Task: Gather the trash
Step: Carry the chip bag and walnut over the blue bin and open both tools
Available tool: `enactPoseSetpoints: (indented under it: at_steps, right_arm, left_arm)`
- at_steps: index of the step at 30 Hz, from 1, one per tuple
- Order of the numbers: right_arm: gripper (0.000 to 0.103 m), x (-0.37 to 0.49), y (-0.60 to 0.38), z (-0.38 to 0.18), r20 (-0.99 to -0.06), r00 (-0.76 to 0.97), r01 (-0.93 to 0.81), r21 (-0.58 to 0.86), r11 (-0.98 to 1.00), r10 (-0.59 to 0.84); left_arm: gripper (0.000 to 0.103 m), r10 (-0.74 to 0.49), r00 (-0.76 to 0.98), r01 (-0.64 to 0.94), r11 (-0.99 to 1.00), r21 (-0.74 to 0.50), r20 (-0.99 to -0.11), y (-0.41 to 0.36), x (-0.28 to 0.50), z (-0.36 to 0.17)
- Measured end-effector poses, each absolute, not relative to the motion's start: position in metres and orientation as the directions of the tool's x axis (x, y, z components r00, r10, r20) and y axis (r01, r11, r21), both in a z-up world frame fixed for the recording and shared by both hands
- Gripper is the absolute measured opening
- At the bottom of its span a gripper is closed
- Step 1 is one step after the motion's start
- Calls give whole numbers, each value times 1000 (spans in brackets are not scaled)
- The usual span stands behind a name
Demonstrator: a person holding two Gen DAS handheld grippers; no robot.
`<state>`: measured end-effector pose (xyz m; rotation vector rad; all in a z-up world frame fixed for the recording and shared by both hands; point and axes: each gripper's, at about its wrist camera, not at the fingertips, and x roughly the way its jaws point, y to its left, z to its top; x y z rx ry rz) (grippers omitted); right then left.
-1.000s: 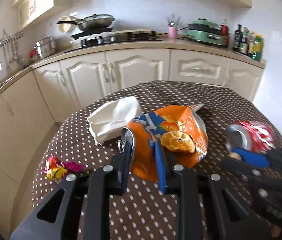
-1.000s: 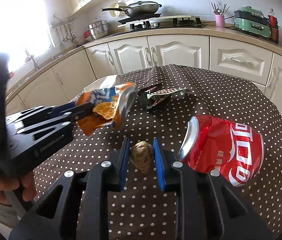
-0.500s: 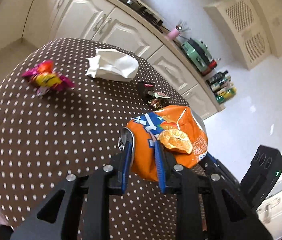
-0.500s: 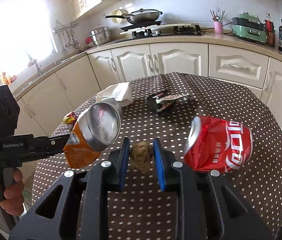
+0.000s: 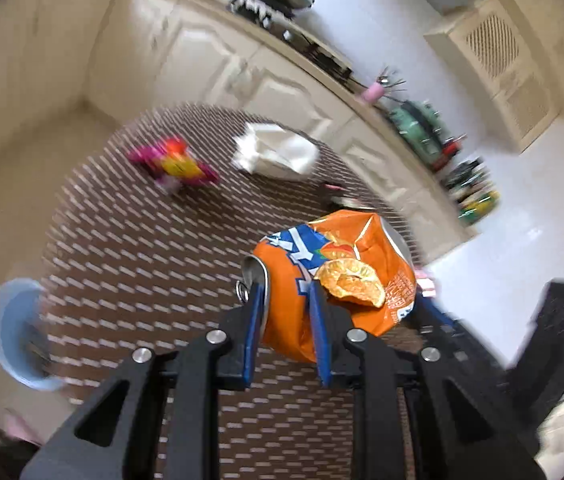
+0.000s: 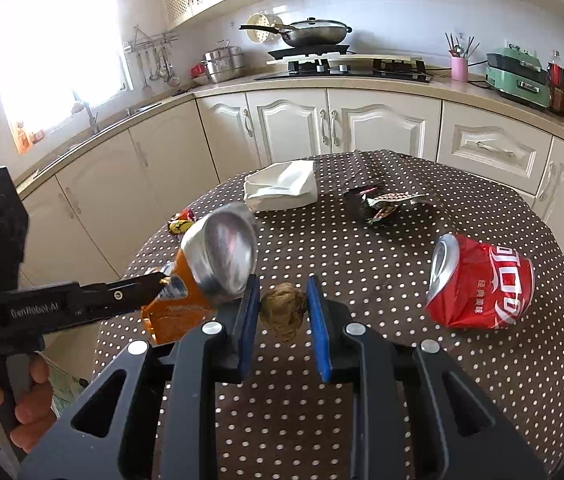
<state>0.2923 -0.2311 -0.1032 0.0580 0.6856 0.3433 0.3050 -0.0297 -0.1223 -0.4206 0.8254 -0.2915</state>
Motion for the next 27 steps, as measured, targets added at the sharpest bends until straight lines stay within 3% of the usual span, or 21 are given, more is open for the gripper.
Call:
enactPoseSetpoints:
  at_steps: [2,5,7,10,18,21,23,25,27]
  right_arm:
    - [23,289,-228,-102,-608,721,-297,163,941,333]
    - [23,286,-227,-101,-606,723,-297,160,941,331]
    - [23,284,-229,-101,-605,726,-288,164,944,326]
    - [23,281,-230,-103,-608,726,-282,164,945,322]
    - [23,279,-228,-109,-622,711,-288,168,943,328]
    - [23,278,-225,-108,-622,708,-296,168,940,334]
    - [23,278,-222,-108,-619,709,-301,167,939,337]
    - [23,279,-218,-108,-624,703,-307,167,937,341]
    - [23,277,-212,-107,-623,701,-318,163,934,347]
  left_arm:
    - [22,-298,694,96,941,-325,-655,-36,299,-113]
    - [22,-41,815,78,996,39,-578,-62,285,-98]
    - [22,180,914,-39,932,361,-365,-88,268,-97]
    - [22,280,953,-167,803,572,-116,-113,249,-105]
    - [22,287,958,-222,779,586,-20,-125,228,-111]
    - [22,286,955,-198,811,551,-78,-121,227,-112]
    - [22,314,949,-255,791,556,-11,-122,220,-110]
    - [22,290,952,-198,829,522,-101,-119,231,-111]
    - [22,297,945,-191,843,502,-138,-112,235,-114]
